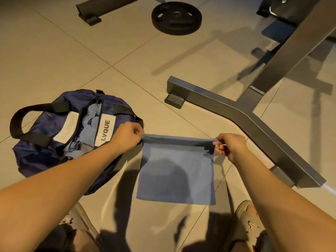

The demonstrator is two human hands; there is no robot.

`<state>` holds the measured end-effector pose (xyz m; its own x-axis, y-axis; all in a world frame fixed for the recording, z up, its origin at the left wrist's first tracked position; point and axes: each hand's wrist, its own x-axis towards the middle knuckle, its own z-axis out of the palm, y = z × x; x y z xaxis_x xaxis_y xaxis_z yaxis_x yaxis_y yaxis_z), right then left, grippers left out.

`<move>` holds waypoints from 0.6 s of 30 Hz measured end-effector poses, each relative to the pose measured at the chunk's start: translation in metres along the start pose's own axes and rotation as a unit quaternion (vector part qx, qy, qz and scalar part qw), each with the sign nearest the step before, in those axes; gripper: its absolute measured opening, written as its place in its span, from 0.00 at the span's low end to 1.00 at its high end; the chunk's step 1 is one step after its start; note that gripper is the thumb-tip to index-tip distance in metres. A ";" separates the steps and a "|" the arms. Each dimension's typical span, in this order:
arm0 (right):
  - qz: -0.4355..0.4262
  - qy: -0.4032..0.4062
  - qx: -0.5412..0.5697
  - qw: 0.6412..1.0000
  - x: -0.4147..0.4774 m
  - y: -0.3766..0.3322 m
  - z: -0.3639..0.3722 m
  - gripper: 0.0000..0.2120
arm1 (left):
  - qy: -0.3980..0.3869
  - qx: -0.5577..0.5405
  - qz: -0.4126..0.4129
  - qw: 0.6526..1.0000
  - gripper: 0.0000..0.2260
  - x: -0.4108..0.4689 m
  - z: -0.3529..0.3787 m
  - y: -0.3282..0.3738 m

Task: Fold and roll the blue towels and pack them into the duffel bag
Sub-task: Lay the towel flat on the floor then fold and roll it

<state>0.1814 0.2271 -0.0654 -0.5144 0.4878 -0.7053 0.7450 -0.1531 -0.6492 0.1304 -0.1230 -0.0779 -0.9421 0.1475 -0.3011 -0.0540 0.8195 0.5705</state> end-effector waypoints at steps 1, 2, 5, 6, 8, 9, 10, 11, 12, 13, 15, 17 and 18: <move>0.009 0.004 0.009 1.000 -0.004 0.007 -0.003 0.03 | -0.001 0.004 0.010 1.000 0.09 -0.011 0.002 -0.002; 0.018 0.004 0.018 1.000 -0.009 0.015 -0.007 0.03 | -0.004 0.007 0.018 1.000 0.09 -0.023 0.005 -0.004; 0.052 -0.011 0.022 0.998 -0.023 0.041 -0.016 0.02 | -0.012 0.018 0.047 0.999 0.09 -0.055 0.014 -0.009; 0.063 -0.013 0.014 0.998 -0.028 0.052 -0.020 0.02 | -0.013 0.020 0.055 0.998 0.08 -0.064 0.018 -0.011; 0.082 -0.014 -0.007 0.997 -0.034 0.074 -0.026 0.04 | -0.014 0.019 0.060 0.998 0.07 -0.082 0.026 -0.017; 0.091 -0.017 -0.017 0.996 -0.037 0.085 -0.029 0.04 | -0.017 0.019 0.059 0.998 0.07 -0.090 0.030 -0.021; 0.101 -0.021 -0.023 0.994 -0.039 0.096 -0.031 0.04 | -0.020 0.021 0.059 0.998 0.07 -0.098 0.035 -0.024; 0.111 -0.025 -0.024 0.993 -0.042 0.106 -0.033 0.04 | -0.026 0.027 0.058 0.998 0.07 -0.104 0.040 -0.028; 0.118 -0.028 -0.020 0.992 -0.043 0.116 -0.034 0.04 | -0.032 0.035 0.058 0.997 0.07 -0.109 0.044 -0.033; 0.122 -0.031 -0.015 0.992 -0.044 0.124 -0.036 0.04 | -0.037 0.046 0.059 0.997 0.07 -0.114 0.049 -0.037; 0.122 -0.036 -0.019 0.992 -0.046 0.138 -0.037 0.04 | -0.050 0.065 0.074 0.994 0.07 -0.124 0.057 -0.046; 0.116 -0.037 -0.037 0.992 -0.047 0.148 -0.036 0.04 | -0.061 0.082 0.101 0.990 0.09 -0.134 0.065 -0.053; 0.112 -0.038 -0.047 0.992 -0.046 0.153 -0.036 0.03 | -0.066 0.094 0.112 0.987 0.09 -0.139 0.069 -0.056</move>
<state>0.3337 0.2120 -0.1221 -0.3603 0.3837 -0.8502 0.8781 -0.1679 -0.4480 0.2870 -0.1512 -0.1210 -0.8719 0.3967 -0.2871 0.2248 0.8451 0.4850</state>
